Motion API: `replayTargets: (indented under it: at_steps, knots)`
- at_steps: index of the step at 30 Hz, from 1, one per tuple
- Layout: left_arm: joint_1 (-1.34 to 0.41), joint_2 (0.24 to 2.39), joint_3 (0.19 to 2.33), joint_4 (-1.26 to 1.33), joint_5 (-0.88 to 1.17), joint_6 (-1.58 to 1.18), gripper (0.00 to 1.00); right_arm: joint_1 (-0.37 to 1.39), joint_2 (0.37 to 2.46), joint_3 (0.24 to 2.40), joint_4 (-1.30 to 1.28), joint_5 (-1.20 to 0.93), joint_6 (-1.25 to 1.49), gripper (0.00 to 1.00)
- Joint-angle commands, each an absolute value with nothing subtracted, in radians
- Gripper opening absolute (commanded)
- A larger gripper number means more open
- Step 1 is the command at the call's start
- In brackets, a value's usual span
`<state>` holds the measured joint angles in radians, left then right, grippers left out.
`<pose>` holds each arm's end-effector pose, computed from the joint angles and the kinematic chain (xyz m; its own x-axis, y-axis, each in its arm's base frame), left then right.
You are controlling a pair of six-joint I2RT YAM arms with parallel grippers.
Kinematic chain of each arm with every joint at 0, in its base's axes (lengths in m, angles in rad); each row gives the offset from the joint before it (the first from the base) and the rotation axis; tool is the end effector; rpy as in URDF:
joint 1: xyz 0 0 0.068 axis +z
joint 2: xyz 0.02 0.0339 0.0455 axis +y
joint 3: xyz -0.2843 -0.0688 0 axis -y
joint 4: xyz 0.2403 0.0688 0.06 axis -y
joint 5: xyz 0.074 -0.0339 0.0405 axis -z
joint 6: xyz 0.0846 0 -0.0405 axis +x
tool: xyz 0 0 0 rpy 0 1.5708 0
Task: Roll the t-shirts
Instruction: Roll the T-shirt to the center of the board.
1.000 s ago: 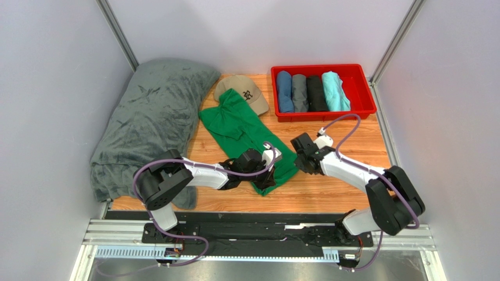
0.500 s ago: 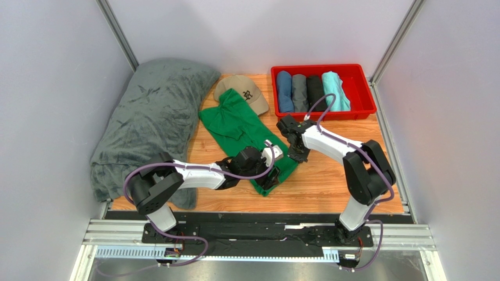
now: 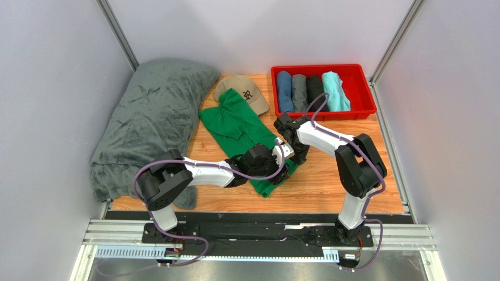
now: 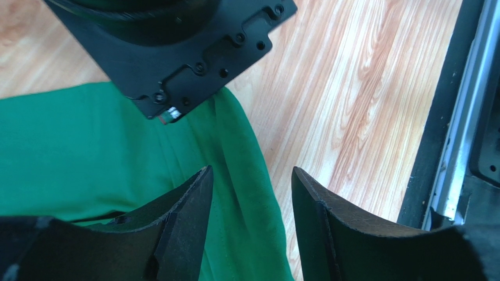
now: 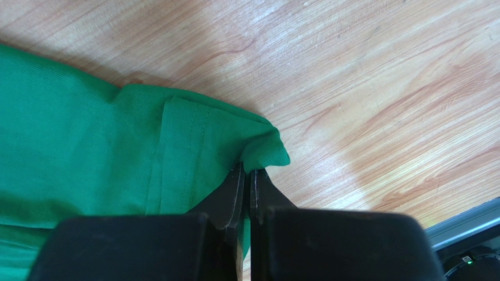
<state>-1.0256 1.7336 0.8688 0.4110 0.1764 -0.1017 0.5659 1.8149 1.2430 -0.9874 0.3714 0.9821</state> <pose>0.1994 -0.3574 0.1812 -0.3199 0.3348 -0.8863 0.8957 0.4118 -0.1678 0.2908 0.1483 0.1569 -0.8813 0.3583 -0.3082 0.4265 0.8839 -0.1919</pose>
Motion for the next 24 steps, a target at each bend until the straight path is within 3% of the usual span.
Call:
replayTargets:
  at_steps: [1, 11, 14, 15, 17, 24]
  knots:
    - [-1.037, 1.766, 0.870, 0.494, 0.158, -0.094, 0.60, 0.569, 1.822, 1.267, -0.988, 0.361, 1.002, 0.00]
    - [-1.040, 1.841, 0.879, 0.517, 0.118, -0.109, 0.57, 0.566, 1.822, 1.261, -0.977, 0.356, 1.014, 0.00]
    - [-1.040, 1.844, 0.881, 0.518, 0.126, -0.123, 0.37, 0.569, 1.821, 1.258, -0.970, 0.351, 1.017, 0.00]
    - [-1.040, 1.844, 0.879, 0.518, 0.123, -0.126, 0.20, 0.568, 1.821, 1.258, -0.971, 0.353, 1.016, 0.00]
    - [-1.040, 1.836, 0.874, 0.514, 0.107, -0.132, 0.02, 0.569, 1.815, 1.256, -0.971, 0.356, 1.019, 0.01]
    - [-1.034, 1.806, 0.856, 0.477, 0.089, -0.153, 0.00, 0.572, 1.691, 1.200, -0.914, 0.399, 1.028, 0.34]
